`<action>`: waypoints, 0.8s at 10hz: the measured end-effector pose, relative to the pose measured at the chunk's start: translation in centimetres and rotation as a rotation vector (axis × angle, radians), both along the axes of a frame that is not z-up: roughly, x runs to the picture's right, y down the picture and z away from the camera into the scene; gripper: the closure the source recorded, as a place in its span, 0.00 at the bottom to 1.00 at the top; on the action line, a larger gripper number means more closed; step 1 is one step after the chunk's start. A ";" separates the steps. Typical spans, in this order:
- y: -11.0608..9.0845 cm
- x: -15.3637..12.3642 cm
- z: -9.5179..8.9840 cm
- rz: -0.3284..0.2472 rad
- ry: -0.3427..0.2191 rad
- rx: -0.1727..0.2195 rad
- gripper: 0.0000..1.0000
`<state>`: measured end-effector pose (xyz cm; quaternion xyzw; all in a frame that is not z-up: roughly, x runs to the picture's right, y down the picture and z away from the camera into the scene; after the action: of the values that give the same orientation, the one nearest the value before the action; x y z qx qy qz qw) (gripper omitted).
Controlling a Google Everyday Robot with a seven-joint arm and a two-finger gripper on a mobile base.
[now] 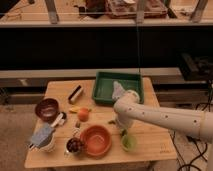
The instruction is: Place pepper in table surface
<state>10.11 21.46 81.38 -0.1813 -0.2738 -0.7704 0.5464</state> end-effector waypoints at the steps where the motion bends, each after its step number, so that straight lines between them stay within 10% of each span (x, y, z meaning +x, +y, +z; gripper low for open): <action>1: -1.4 -0.1 -0.6 0.013 -0.019 0.018 0.81; 8: -14.7 -0.1 -9.0 0.074 -0.129 0.129 0.81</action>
<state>10.04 6.81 72.34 -0.0855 -0.2647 -0.7757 0.5665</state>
